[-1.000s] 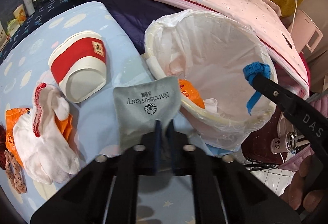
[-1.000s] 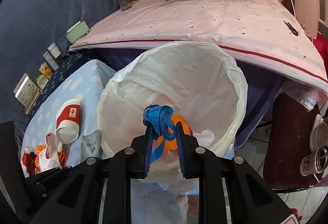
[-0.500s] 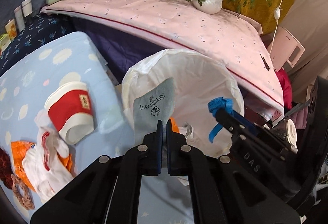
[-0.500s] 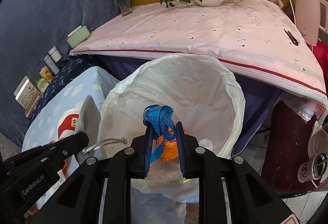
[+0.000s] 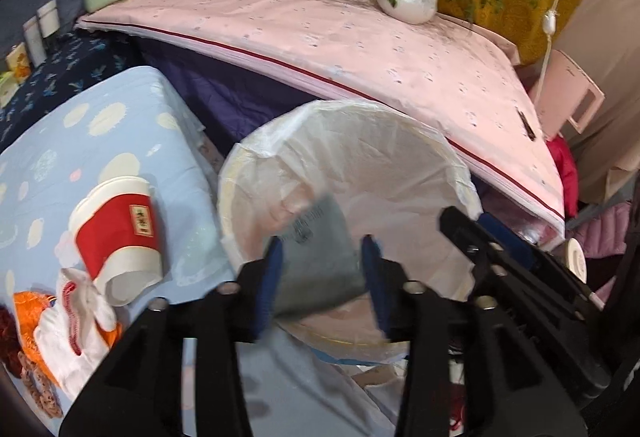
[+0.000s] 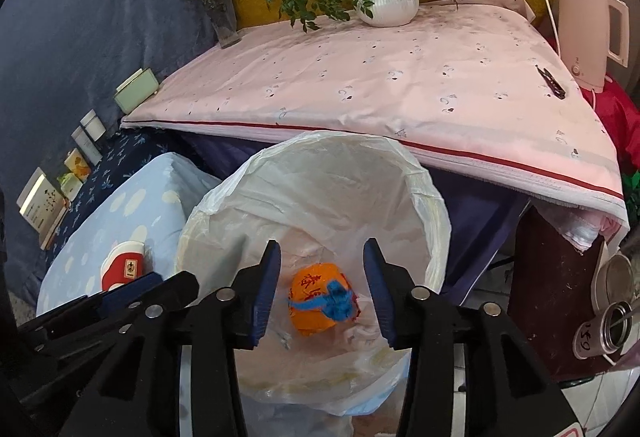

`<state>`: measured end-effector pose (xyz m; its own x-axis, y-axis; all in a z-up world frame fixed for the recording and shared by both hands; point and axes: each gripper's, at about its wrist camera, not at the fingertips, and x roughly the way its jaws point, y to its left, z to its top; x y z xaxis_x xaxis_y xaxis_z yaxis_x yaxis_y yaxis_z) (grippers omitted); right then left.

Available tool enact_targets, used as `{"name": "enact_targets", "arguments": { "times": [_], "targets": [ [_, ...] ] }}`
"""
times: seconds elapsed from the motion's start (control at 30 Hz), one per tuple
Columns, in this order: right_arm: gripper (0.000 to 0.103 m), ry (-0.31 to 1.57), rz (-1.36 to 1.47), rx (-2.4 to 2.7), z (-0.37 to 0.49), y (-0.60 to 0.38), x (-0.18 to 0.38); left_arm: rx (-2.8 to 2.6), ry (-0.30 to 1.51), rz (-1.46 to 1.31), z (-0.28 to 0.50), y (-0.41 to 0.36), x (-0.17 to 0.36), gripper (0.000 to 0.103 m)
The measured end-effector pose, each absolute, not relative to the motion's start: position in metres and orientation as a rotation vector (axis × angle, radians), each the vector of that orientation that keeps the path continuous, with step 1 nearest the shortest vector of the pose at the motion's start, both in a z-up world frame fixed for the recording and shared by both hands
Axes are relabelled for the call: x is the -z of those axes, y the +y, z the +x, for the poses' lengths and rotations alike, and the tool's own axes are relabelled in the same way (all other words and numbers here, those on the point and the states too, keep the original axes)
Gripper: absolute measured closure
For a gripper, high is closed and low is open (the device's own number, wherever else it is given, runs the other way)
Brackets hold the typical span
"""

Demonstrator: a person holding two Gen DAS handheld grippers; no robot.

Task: Collect trash
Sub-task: 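Open the right gripper to drop the strap while the left gripper drops the pouch, then move both open grippers back over the items on the table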

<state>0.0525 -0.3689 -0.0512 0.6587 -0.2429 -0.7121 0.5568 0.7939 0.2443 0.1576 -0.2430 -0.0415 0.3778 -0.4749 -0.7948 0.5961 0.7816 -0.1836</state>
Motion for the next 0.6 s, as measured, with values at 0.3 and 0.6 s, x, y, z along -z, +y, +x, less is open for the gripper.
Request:
{"name": "enact_targets", "arguments": {
  "times": [0.3, 0.6],
  "targets": [
    [0.059, 0.713, 0.466, 0.471, 0.049, -0.365, 0.044, 0.646, 0.960, 0.115, 0.162, -0.224, 0.035, 0.052],
    [0.055, 0.701, 0.431, 0.442, 0.048, -0.343, 0.026, 0.597, 0.936, 0.091, 0.160, -0.189, 0.024, 0.052]
  ]
}}
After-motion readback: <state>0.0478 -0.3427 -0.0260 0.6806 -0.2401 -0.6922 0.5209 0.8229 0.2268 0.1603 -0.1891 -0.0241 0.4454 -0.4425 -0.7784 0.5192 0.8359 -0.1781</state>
